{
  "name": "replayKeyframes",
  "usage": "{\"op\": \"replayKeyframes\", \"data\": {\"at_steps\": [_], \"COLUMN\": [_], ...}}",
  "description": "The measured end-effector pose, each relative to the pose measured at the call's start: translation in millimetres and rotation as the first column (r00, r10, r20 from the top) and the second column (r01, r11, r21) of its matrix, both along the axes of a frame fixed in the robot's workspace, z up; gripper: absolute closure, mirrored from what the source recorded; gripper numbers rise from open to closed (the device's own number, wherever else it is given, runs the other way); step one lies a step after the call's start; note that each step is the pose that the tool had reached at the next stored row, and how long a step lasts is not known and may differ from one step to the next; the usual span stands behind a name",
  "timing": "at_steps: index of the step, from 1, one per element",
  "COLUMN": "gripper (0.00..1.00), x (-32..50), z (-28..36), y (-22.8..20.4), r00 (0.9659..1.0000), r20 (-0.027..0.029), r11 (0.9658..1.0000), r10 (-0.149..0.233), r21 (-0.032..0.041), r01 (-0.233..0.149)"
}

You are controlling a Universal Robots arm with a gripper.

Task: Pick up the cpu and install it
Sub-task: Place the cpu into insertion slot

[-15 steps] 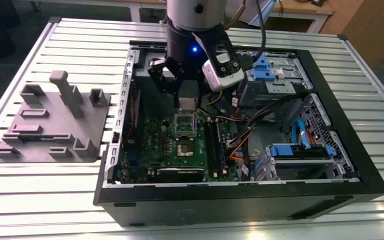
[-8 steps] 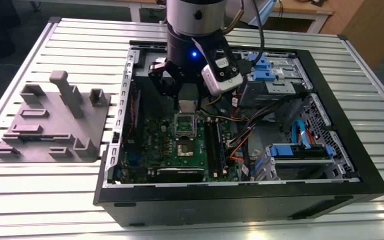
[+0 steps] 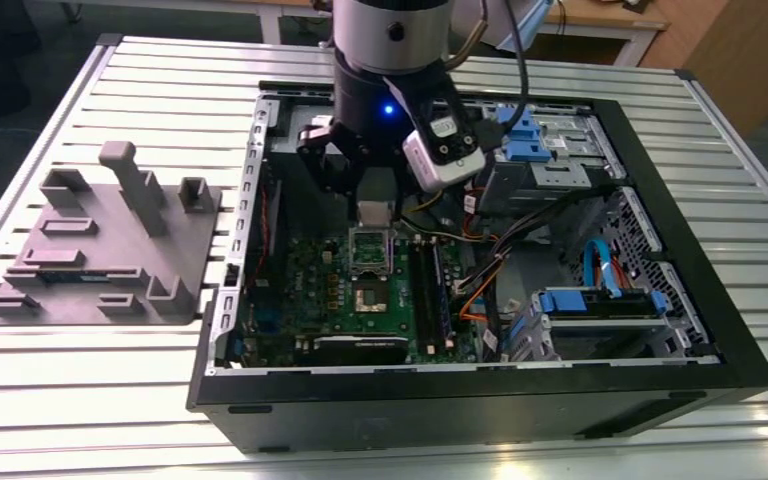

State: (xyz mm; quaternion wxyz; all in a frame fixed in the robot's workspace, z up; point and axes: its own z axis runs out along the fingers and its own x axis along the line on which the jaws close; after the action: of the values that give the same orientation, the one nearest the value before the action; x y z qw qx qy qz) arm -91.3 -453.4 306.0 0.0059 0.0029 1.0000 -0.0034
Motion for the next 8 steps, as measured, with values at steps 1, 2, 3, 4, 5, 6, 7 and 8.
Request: {"op": "replayKeyframes", "data": {"at_steps": [1,2,3,4,5,6,7,8], "gripper": [0.53,0.53,0.53,0.53,0.53,0.53,0.53,0.53], "x": [0.0,0.1,0.0,0.0,0.0,-0.1,-0.1,0.0], "z": [-0.5,-1.0,-1.6,-2.5,-3.8,-5.5,-7.3,-9.1], "y": [-0.4,-1.0,-1.7,-2.2,-2.6,-2.7,-2.7,-2.7], "r00": [1.0000,1.0000,1.0000,1.0000,1.0000,1.0000,1.0000,1.0000], "r20": [-0.0001,-0.0002,-0.0002,-0.0001,-0.0001,-0.0001,-0.0001,-0.0001], "r11": [1.0000,1.0000,1.0000,1.0000,1.0000,1.0000,1.0000,1.0000], "r10": [0.000,0.000,0.000,0.000,0.000,0.000,0.000,0.000], "r21": [-0.0002,-0.0003,-0.0003,-0.0001,0.0000,-0.0001,-0.0001,-0.0001], "r01": [0.000,0.000,0.000,0.000,0.000,0.000,0.000,0.000]}}
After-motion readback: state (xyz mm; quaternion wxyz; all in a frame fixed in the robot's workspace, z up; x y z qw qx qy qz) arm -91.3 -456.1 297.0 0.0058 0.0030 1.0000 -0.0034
